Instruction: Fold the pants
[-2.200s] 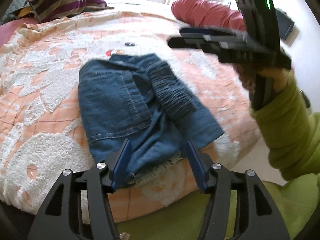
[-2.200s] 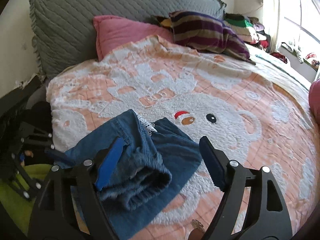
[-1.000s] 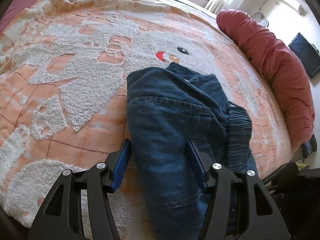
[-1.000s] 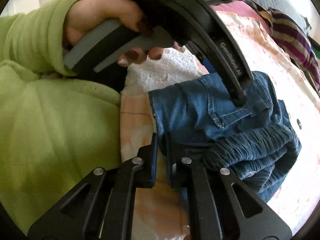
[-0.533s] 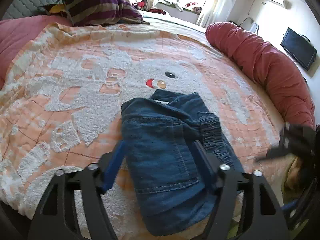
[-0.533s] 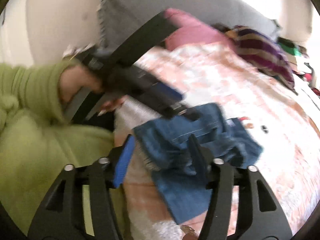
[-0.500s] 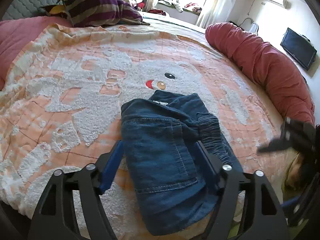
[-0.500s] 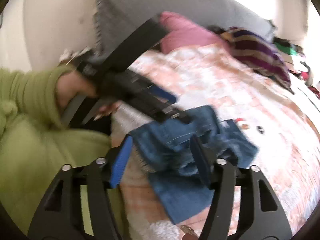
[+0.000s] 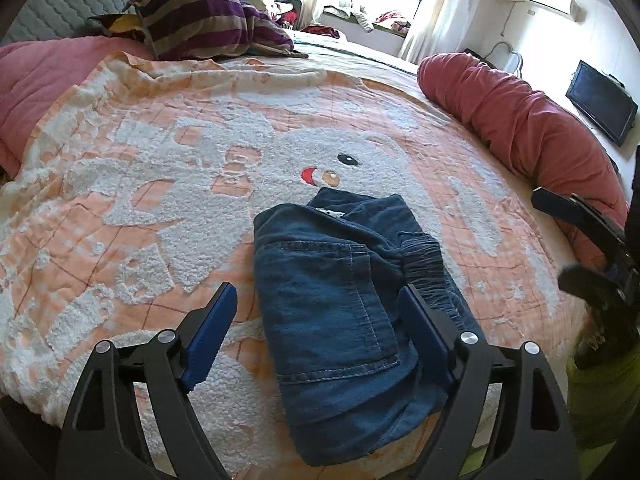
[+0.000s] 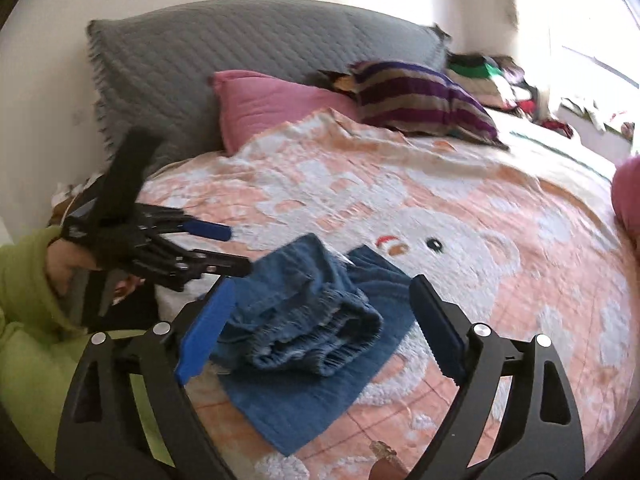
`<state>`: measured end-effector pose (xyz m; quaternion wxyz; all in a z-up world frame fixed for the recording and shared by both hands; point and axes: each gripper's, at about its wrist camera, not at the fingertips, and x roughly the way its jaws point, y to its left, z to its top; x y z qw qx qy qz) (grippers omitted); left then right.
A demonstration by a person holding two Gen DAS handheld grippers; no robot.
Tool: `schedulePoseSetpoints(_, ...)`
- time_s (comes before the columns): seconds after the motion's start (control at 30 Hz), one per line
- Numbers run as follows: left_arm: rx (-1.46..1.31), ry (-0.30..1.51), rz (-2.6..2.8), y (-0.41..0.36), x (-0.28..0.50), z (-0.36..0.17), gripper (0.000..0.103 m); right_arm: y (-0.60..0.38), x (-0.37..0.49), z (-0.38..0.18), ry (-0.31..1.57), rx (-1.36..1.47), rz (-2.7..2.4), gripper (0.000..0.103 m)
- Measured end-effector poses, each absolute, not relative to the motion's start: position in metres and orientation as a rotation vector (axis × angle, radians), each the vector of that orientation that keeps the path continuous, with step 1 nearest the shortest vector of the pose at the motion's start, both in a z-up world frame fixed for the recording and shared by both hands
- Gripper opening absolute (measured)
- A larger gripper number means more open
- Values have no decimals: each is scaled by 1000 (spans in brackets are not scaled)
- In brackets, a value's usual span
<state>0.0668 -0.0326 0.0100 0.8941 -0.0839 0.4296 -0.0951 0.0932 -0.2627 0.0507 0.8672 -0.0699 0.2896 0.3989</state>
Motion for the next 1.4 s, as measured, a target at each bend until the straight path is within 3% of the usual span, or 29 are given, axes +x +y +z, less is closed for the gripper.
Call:
schedulePoseSetpoints(0.57, -209, 960, -178, -26, 76, -17, 82, -270, 139, -15, 862, -64, 700, 82)
schedulePoseSetpoints(1.0, -270, 1031, -203, -25, 88, -46, 82, -264, 159, -51, 1022, 42, 718, 62)
schedulePoseSetpoints(1.23, -280, 1047, -219, -29, 96, -55, 82, -253, 169, -65, 1054, 81, 751, 61)
schedulePoseSetpoints(1.3, -282, 1044, -226, -32, 99, -56, 76, -250, 170, -68, 1047, 74, 753, 61)
schedulePoseSetpoints(1.33, -287, 1045, -232, -33, 101, -58, 67, -249, 169, -68, 1042, 68, 752, 61)
schedulePoseSetpoints(1.37, -292, 1049, -238, -34, 103, -59, 65, -248, 168, -67, 1031, 64, 756, 60)
schedulePoseSetpoints(1.4, -288, 1048, -239, -37, 104, -59, 60, -247, 166, -66, 1022, 66, 774, 50)
